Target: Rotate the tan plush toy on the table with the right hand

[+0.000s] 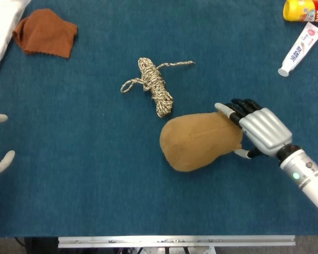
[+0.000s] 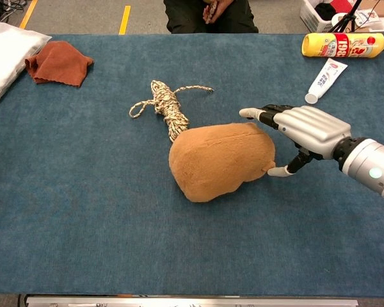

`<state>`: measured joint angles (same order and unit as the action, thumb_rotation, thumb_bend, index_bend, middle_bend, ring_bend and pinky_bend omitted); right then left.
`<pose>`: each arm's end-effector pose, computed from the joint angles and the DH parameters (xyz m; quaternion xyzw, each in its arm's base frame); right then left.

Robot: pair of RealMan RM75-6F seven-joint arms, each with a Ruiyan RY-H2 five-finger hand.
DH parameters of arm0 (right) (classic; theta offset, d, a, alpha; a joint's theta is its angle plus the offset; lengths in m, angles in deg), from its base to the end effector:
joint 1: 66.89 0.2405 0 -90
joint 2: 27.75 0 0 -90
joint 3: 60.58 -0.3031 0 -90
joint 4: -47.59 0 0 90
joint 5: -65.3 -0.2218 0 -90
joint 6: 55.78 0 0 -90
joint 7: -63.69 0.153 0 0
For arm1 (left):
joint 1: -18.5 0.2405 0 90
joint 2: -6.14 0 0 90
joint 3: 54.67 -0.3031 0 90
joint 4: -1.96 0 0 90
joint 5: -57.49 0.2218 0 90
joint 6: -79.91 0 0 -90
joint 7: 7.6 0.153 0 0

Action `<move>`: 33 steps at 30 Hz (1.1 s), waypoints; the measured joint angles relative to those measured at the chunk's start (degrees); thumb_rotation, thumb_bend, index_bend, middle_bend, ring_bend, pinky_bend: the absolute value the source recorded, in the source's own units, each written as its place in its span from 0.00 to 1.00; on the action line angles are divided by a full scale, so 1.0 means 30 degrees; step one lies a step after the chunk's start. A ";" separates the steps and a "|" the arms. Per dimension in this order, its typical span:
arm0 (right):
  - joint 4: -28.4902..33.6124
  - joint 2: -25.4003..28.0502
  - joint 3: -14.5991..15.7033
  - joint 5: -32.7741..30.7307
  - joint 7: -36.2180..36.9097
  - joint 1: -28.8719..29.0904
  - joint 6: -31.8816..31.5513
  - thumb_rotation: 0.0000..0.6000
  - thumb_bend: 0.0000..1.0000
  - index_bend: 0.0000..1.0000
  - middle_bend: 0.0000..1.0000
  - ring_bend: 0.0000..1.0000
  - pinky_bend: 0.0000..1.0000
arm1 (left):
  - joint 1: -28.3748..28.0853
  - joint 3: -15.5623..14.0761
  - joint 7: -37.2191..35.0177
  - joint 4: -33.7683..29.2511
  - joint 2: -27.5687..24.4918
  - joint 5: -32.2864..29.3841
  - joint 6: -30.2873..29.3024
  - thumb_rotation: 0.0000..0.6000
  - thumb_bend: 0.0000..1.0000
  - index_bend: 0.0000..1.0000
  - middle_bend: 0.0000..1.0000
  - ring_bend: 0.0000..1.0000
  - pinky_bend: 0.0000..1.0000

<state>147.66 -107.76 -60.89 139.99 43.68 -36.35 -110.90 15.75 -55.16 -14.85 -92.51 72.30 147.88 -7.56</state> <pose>-0.2228 -0.2740 -0.0156 0.7861 -0.4074 0.3157 0.3411 -0.3449 0.1676 0.1459 -0.5723 -0.4453 -0.4423 0.5277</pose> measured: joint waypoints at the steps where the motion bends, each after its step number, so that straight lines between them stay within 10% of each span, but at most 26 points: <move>1: -0.0115 -0.0158 -0.0063 -0.0065 -0.0076 0.0048 0.0017 1.00 0.20 0.18 0.30 0.20 0.25 | 0.0013 0.0001 -0.0007 -0.0004 -0.0011 -0.0011 -0.0015 1.00 0.21 0.28 0.14 0.04 0.08; 6: -0.0492 -0.0928 -0.0387 -0.0737 -0.0656 0.0265 0.0022 1.00 0.33 0.50 0.48 0.43 0.49 | 0.0079 0.0010 -0.0047 0.0010 -0.0032 -0.0082 -0.0088 1.00 0.21 0.28 0.14 0.04 0.08; 15: -0.0743 -0.1587 -0.0548 -0.0945 -0.1288 0.0159 -0.0849 1.00 0.35 0.60 0.57 0.50 0.54 | 0.0074 -0.0003 -0.0072 0.0091 -0.0015 -0.0067 -0.0046 1.00 0.21 0.28 0.14 0.04 0.08; 26: -0.0554 -0.0840 -0.0121 0.0299 -0.0356 0.0103 -0.0855 1.00 0.18 0.05 0.23 0.20 0.24 | 0.0064 -0.0087 -0.0139 -0.0151 -0.0087 0.0084 -0.0026 1.00 0.21 0.27 0.14 0.04 0.08; 33: 0.0400 0.0227 -0.0002 0.0244 -0.0285 0.0179 -0.0578 1.00 0.10 0.00 0.11 0.09 0.15 | 0.0048 -0.0096 -0.0154 -0.0276 -0.0140 0.0129 -0.0016 1.00 0.21 0.27 0.14 0.04 0.08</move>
<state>148.86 -107.08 -60.90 140.72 42.83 -35.81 -112.63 15.89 -55.44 -15.32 -93.34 71.88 148.27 -7.60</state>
